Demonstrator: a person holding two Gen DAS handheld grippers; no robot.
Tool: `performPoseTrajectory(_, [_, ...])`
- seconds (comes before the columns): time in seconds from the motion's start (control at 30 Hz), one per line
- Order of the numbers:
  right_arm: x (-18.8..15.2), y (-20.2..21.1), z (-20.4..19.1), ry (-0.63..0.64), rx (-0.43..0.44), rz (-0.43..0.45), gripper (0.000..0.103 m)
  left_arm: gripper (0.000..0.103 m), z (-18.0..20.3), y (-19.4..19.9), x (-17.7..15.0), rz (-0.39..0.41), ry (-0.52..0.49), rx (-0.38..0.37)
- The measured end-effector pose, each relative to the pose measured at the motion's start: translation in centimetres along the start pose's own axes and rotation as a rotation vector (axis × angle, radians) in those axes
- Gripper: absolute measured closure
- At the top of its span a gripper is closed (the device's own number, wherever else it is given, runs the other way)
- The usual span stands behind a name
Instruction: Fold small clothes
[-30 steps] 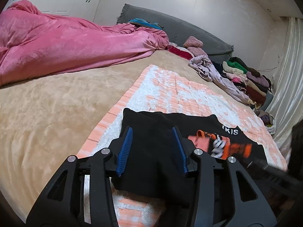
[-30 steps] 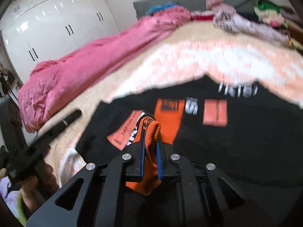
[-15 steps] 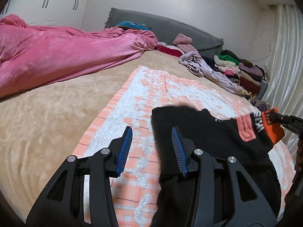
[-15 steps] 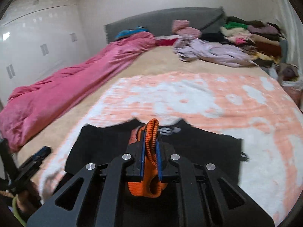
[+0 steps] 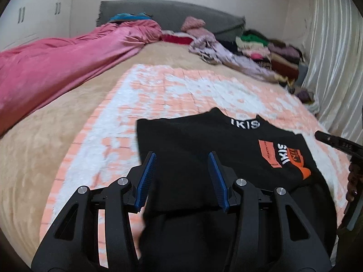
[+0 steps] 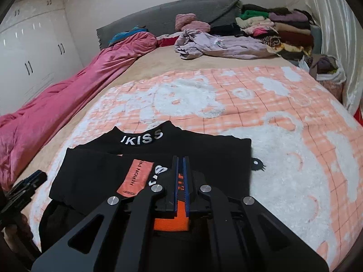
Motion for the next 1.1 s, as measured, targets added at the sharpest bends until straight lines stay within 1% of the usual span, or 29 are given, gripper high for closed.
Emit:
performPoseTrajectory(0.03, [-0.2, -0.1, 0.3, -0.007, 0.004, -0.011, 0.098, 0.058, 0.5, -0.6, 0.2, -0.019, -0.006, 0.009])
performPoseTrajectory(0.07, [-0.3, -0.3, 0.7, -0.016, 0.006, -0.021, 0.092, 0.056, 0.8, -1.1, 0.4, -0.039, -0.006, 0.013])
performPoseTrajectory(0.1, [-0.7, -0.6, 1.0, -0.031, 0.008, -0.037, 0.083, 0.054, 1.1, -2.1, 0.6, -0.066, 0.006, 0.017])
performPoseTrajectory(0.13, [-0.9, -0.7, 1.3, -0.039, 0.012, -0.051, 0.08, 0.054, 1.1, -2.6, 0.7, -0.075, 0.017, 0.014])
performPoseTrajectory(0.2, [-1.6, -1.3, 1.7, -0.065, 0.022, -0.084, 0.076, 0.054, 1.1, -4.0, 0.6, -0.091, 0.038, 0.01])
performPoseTrajectory(0.27, [-2.1, -2.2, 1.9, -0.079, 0.033, -0.113, 0.075, 0.054, 1.0, -4.6, 0.2, -0.085, 0.036, 0.002])
performPoseTrajectory(0.37, [-2.8, -3.8, 2.0, -0.084, 0.024, -0.152, 0.072, 0.054, 1.1, -5.3, -1.1, -0.09, -0.009, -0.005])
performPoseTrajectory(0.47, [-3.5, -5.5, 2.1, -0.114, 0.028, -0.186, 0.072, 0.054, 0.9, -5.6, -1.7, -0.1, -0.023, -0.007])
performPoseTrajectory(0.53, [-3.8, -6.0, 1.7, -0.114, 0.034, -0.192, 0.075, 0.053, 0.9, -5.6, -1.9, -0.097, -0.024, -0.008])
performPoseTrajectory(0.57, [-3.9, -6.0, 1.4, -0.11, 0.043, -0.185, 0.086, 0.052, 0.9, -5.6, -2.0, -0.092, -0.025, -0.009])
performPoseTrajectory(0.6, [-3.9, -5.9, 1.2, -0.117, 0.066, -0.177, 0.092, 0.052, 0.9, -5.6, -2.0, -0.091, -0.026, -0.01])
performPoseTrajectory(0.67, [-3.6, -5.4, 0.9, -0.102, 0.065, -0.153, 0.095, 0.051, 0.8, -5.4, -2.0, -0.078, -0.029, -0.017])
performPoseTrajectory(0.8, [-2.4, -3.4, 0.4, -0.054, 0.048, -0.071, 0.095, 0.05, 1.2, -4.4, -1.8, -0.035, -0.055, -0.032])
performPoseTrajectory(0.87, [-1.8, -3.1, 0.4, -0.019, -0.005, -0.053, 0.095, 0.049, 1.5, -4.4, -1.7, -0.038, -0.066, -0.033])
performPoseTrajectory(0.9, [-1.7, -3.3, 0.4, 0.0, -0.032, -0.061, 0.095, 0.049, 1.6, -4.8, -1.8, -0.053, -0.068, -0.032])
performPoseTrajectory(1.03, [-2.6, -5.0, 1.0, 0.009, -0.079, -0.129, 0.095, 0.049, 1.3, -5.9, -2.3, -0.108, -0.054, -0.032])
performPoseTrajectory(1.1, [-3.3, -5.7, 1.1, 0.024, -0.104, -0.147, 0.091, 0.049, 1.0, -6.0, -2.3, -0.115, -0.03, -0.043])
Point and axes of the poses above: each gripper's, at about its wrist camera, not at the fingertips, and y roughly against the way its jaws point, z to its right, x to its top, the point moved 1 cm from there along -y, roughly the way its jaws point, and after that the axes turned 6 degrees about z, right-handed, at the moved point
